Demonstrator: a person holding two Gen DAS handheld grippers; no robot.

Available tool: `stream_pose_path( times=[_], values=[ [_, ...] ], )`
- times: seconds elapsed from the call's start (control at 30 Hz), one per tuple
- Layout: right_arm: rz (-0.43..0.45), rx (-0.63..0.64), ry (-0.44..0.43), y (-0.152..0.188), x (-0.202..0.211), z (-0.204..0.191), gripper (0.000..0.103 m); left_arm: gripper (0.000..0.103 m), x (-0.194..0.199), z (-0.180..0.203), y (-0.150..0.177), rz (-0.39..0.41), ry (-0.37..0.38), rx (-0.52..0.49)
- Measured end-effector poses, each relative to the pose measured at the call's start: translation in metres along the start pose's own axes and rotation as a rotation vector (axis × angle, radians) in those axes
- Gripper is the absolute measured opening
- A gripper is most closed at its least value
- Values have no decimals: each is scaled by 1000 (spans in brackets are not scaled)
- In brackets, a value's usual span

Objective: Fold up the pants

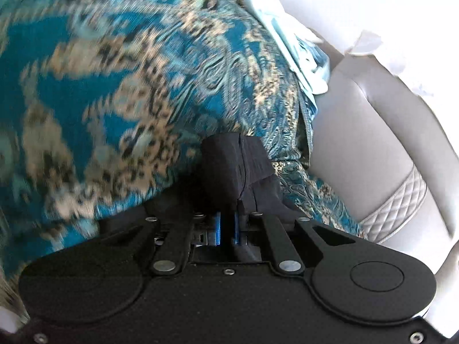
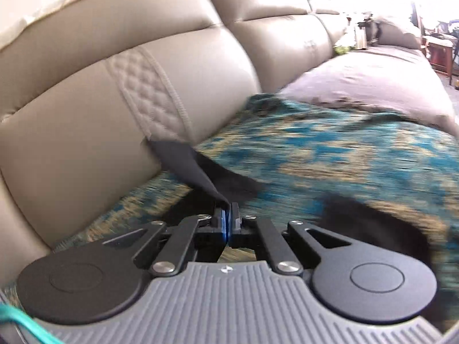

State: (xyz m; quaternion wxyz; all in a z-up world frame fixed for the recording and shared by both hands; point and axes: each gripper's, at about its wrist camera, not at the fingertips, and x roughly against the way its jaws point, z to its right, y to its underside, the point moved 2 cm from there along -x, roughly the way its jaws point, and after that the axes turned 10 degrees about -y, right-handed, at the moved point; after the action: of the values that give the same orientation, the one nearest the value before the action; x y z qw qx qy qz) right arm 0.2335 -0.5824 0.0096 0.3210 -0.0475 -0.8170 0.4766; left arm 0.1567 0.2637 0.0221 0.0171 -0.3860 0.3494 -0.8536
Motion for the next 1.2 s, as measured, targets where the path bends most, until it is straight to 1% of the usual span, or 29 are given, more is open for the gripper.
stream_pose_path(
  times=[0.1, 0.17, 0.23, 0.37, 0.53, 0.63, 0.77, 0.87, 0.97, 1.1, 1.17, 1.2],
  values=[
    [-14, -17, 24, 5, 38, 40, 4, 8, 12, 6, -10, 18, -2, -82],
    [-31, -39, 40, 12, 57, 62, 4, 8, 21, 7, -12, 30, -11, -122],
    [-44, -63, 46, 21, 76, 82, 4, 8, 26, 5, -13, 28, -18, -140],
    [-64, -92, 45, 37, 97, 111, 4, 8, 29, -7, -7, 8, -53, -173],
    [-74, -122, 39, 49, 112, 137, 4, 8, 33, -23, 5, -24, -91, -198],
    [-75, -112, 43, 54, 118, 146, 4, 8, 32, -25, 9, -28, -104, -225],
    [-74, -138, 38, 55, 122, 154, 5, 8, 34, -22, 9, -31, -108, -254],
    [-66, -133, 59, 55, 125, 160, 7, 8, 36, -21, 9, -28, -116, -284],
    [-73, -162, 75, 56, 128, 169, 7, 8, 34, -22, 12, -27, -135, -312],
    [-80, -187, 142, 56, 130, 186, 6, 9, 29, -23, 14, -27, -160, -326],
    [-83, -220, 169, 57, 129, 198, 6, 14, 27, -23, 17, -28, -170, -344],
    [-79, -241, 171, 58, 129, 203, 9, 18, 27, -23, 18, -29, -176, -352]
  ],
)
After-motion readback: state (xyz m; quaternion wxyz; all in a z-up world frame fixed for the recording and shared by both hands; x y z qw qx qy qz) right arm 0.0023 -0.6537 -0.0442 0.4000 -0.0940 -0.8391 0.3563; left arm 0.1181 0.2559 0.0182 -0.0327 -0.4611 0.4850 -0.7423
